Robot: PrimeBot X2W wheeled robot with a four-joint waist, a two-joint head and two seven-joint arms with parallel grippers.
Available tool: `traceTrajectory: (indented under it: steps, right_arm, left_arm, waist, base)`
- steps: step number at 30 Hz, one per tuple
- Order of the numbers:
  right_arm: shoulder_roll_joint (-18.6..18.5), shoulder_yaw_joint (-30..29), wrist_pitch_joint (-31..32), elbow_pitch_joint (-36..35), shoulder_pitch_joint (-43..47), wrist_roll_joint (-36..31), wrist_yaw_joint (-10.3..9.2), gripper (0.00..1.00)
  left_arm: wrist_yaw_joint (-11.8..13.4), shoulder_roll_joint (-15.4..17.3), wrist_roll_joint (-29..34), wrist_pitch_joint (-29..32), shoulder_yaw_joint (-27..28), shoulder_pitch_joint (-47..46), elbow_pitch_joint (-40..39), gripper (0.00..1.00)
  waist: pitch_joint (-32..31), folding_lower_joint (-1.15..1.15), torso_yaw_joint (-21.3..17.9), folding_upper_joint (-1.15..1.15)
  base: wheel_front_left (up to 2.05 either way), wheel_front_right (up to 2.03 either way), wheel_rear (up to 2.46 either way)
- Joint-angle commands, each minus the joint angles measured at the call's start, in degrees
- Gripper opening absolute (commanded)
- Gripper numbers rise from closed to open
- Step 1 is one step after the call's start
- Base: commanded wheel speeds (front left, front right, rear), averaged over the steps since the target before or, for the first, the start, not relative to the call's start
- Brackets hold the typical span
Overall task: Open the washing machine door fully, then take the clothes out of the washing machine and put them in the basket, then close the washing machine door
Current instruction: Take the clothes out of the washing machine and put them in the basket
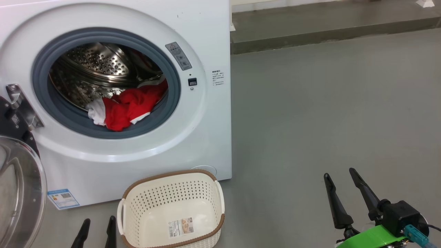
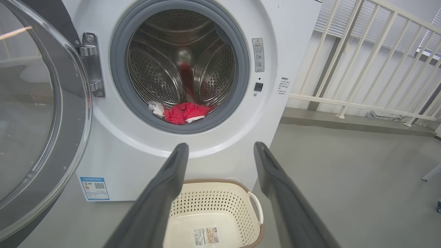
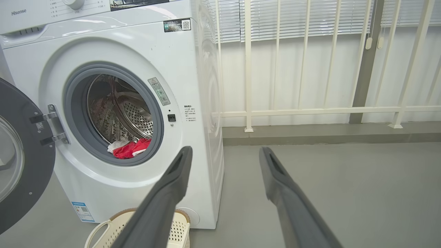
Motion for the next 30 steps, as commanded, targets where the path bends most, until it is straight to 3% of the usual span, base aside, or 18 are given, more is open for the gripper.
traceTrajectory:
  steps: [1, 10, 30]
  right_arm:
    - [-0.6, 1.0, -0.4, -1.4, -0.7, 0.6, 0.36, 1.00]
    - [-0.6, 1.3, -0.4, -1.1, -0.8, 0.9, 0.36, 1.00]
    - [-0.7, 1.7, -0.4, -0.4, -1.1, 1.1, 0.36, 1.00]
  left_arm:
    - [-0.6, 0.8, 0.2, -0.7, 2.2, -0.6, -1.8, 1.00]
    - [2.1, 0.6, 2.9, -0.7, 3.1, -0.7, -2.6, 1.00]
    - [1.6, 0.4, 2.2, -0.7, 3.4, -0.8, -3.2, 1.00]
  waist:
    - [0.0, 0.00, 0.0, 0.00]
    - [0.3, 0.00, -0.1, 0.00]
    - [0.5, 0.00, -0.1, 0.00]
  base:
    - [0.00, 0.00, 0.00]
    - [0.24, -0.35, 0.11]
    - [1.50, -1.56, 0.07]
